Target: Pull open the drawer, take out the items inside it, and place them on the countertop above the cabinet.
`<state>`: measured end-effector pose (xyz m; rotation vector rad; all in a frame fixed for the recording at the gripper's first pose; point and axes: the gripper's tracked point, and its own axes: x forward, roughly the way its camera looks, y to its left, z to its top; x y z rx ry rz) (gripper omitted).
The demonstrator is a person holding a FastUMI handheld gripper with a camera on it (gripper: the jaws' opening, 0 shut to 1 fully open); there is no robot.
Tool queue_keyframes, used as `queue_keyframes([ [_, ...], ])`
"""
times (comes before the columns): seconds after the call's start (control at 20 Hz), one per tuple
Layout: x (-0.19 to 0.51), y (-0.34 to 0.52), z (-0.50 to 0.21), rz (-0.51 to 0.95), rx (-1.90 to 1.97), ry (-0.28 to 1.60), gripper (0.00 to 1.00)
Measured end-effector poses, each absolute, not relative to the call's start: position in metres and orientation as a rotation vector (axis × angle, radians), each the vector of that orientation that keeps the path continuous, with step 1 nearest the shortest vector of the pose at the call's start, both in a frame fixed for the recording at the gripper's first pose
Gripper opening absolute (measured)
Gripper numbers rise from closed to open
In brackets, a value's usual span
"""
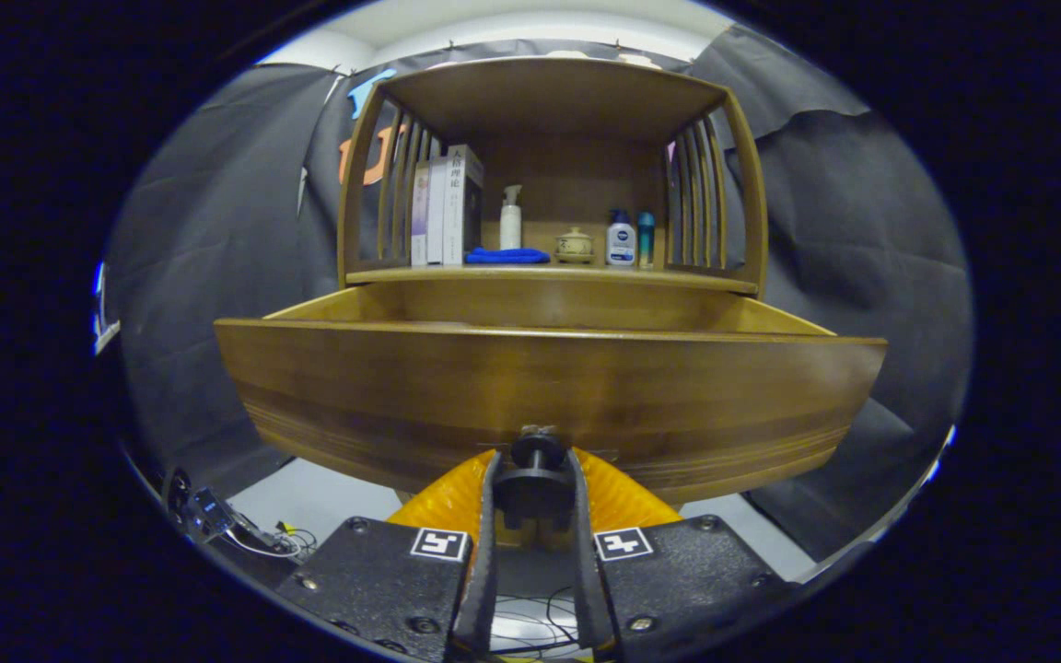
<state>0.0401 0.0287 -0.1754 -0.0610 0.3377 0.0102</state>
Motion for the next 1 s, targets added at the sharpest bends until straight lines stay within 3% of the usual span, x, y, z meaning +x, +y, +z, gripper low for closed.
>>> queue_keyframes([
  [0.35,0.018,0.021,-0.120,0.032,-0.036,0.238,0.90],
  [0.45,0.015,0.016,-0.096,0.023,-0.019,0.202,0.96],
  [1.0,0.072,0.037,0.020,0.099,-0.010,0.100,0.99],
])
